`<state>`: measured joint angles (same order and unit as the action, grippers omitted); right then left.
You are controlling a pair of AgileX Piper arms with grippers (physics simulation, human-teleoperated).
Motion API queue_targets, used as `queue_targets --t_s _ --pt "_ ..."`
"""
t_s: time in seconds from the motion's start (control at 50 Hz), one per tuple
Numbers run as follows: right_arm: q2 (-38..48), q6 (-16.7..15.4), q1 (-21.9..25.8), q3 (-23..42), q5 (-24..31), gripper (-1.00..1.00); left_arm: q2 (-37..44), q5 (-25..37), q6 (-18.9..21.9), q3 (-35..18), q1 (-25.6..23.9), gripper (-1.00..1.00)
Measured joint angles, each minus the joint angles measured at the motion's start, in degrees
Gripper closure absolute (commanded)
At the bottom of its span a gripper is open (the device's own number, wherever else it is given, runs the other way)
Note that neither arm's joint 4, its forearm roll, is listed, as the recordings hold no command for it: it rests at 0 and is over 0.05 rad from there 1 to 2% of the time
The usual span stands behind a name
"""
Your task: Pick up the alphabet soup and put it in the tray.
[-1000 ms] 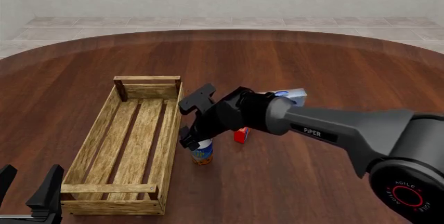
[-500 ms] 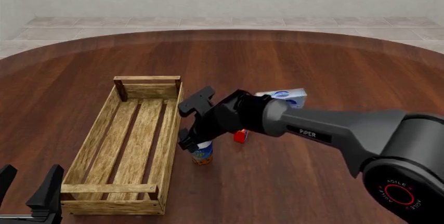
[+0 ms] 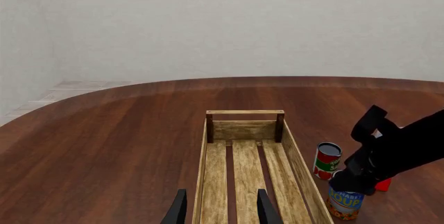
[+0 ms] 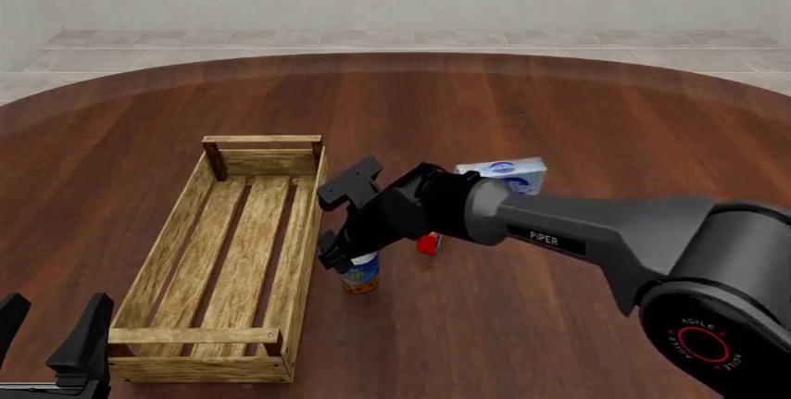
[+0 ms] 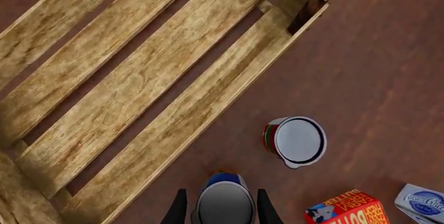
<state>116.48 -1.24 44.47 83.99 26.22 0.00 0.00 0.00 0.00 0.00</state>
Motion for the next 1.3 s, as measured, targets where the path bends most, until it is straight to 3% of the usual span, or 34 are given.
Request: queue_targets --t_s 1.3 --pt "2.2 1.3 -0.2 -0.2 -1.3 -1.0 0.0 0.0 0.0 0.0 0.0 -1.0"
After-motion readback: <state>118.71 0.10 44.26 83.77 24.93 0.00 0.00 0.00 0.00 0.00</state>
